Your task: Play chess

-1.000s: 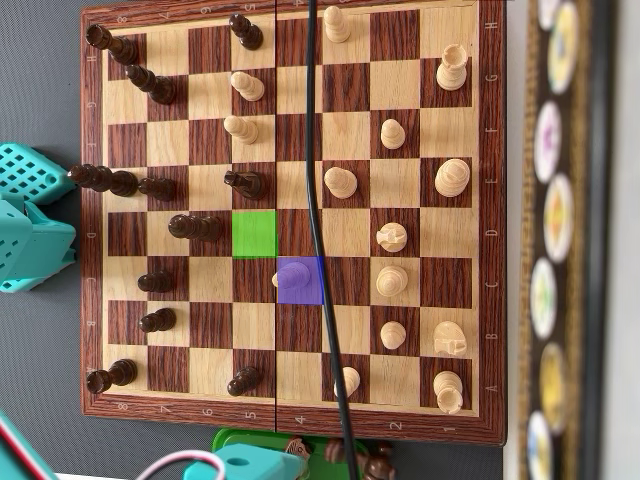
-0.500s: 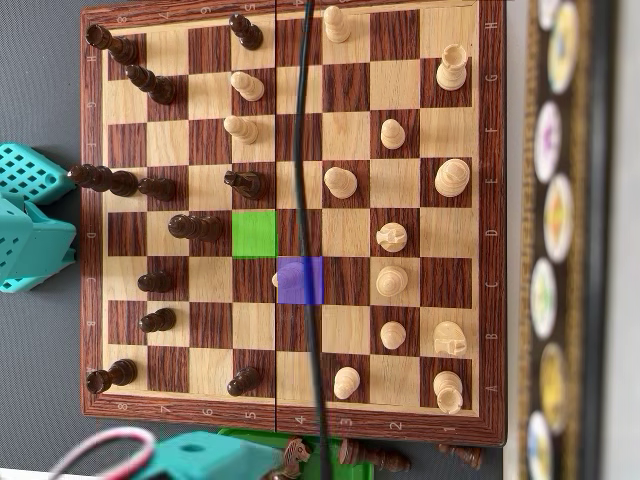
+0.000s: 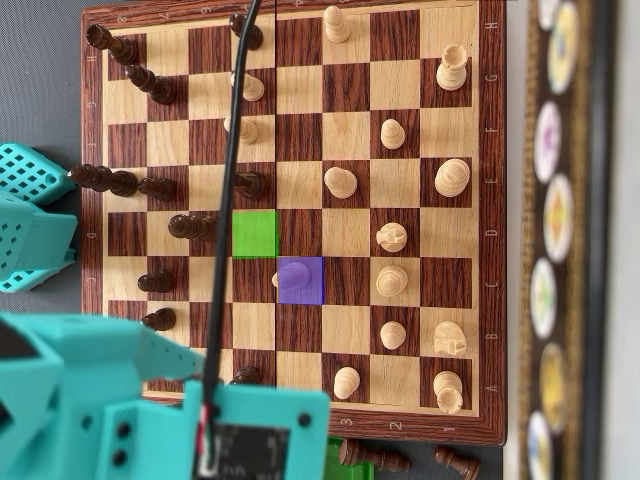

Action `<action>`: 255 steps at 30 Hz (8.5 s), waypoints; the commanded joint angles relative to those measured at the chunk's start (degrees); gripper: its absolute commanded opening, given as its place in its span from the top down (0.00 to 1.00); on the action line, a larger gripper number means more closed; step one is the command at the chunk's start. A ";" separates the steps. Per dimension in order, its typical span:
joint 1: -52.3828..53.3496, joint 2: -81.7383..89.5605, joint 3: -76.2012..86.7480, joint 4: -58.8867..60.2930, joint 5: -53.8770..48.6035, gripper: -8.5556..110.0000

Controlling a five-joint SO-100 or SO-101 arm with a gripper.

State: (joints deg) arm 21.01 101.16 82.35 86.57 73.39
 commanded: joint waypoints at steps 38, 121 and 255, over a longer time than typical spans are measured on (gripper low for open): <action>-12.57 -12.04 -3.60 -1.49 6.77 0.80; -11.16 -21.53 -2.29 -3.96 2.72 0.86; -18.90 -2.20 18.46 -8.17 3.08 0.90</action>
State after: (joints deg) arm 2.20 98.70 101.43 79.63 76.64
